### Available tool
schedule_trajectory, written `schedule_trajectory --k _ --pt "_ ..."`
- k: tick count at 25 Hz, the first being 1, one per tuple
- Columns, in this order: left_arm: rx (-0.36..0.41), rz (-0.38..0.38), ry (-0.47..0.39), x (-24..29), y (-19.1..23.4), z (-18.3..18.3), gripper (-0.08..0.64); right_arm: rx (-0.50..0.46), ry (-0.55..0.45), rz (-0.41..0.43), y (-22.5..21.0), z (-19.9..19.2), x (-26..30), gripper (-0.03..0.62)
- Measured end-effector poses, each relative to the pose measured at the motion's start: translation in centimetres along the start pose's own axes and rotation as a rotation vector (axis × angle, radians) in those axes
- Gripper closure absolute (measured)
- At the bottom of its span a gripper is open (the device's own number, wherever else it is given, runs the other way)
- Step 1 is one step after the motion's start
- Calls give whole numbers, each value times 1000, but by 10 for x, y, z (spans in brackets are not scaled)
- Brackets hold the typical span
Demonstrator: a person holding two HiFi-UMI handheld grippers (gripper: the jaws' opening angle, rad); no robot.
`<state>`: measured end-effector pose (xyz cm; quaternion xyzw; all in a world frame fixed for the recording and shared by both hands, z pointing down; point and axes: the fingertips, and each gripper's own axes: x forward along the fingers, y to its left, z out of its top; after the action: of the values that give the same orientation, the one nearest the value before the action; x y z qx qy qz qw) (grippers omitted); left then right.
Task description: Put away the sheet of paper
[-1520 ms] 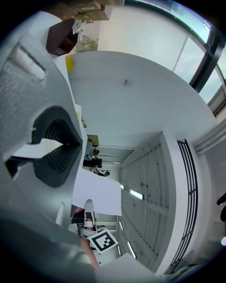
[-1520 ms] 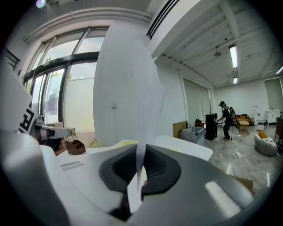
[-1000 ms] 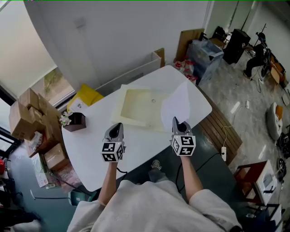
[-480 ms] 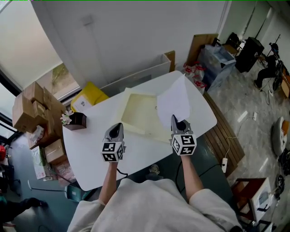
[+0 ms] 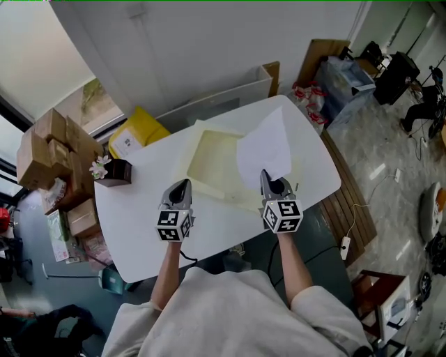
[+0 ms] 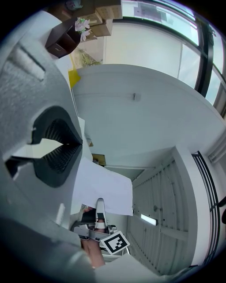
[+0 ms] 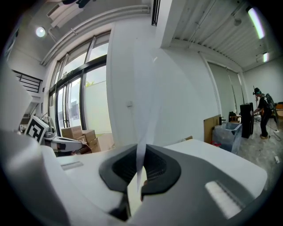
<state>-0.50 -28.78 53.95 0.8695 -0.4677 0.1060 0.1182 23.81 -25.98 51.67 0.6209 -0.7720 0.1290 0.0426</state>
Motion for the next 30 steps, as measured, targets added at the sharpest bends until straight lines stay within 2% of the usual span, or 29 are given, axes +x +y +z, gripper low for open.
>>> schedule_trajectory --k 11,17,20,30 --pt "-12 -5 59 3 -2 -29 554 60 106 47 8 -50 6 591" --pt "-8 -9 86 4 -2 -43 554 159 154 52 3 -81 6 591" --pt "-7 -9 95 4 -2 -47 554 269 173 38 -8 -97 6 591" --pt "-5 -2 102 4 0 -48 554 767 211 -22 -46 -160 4 591"
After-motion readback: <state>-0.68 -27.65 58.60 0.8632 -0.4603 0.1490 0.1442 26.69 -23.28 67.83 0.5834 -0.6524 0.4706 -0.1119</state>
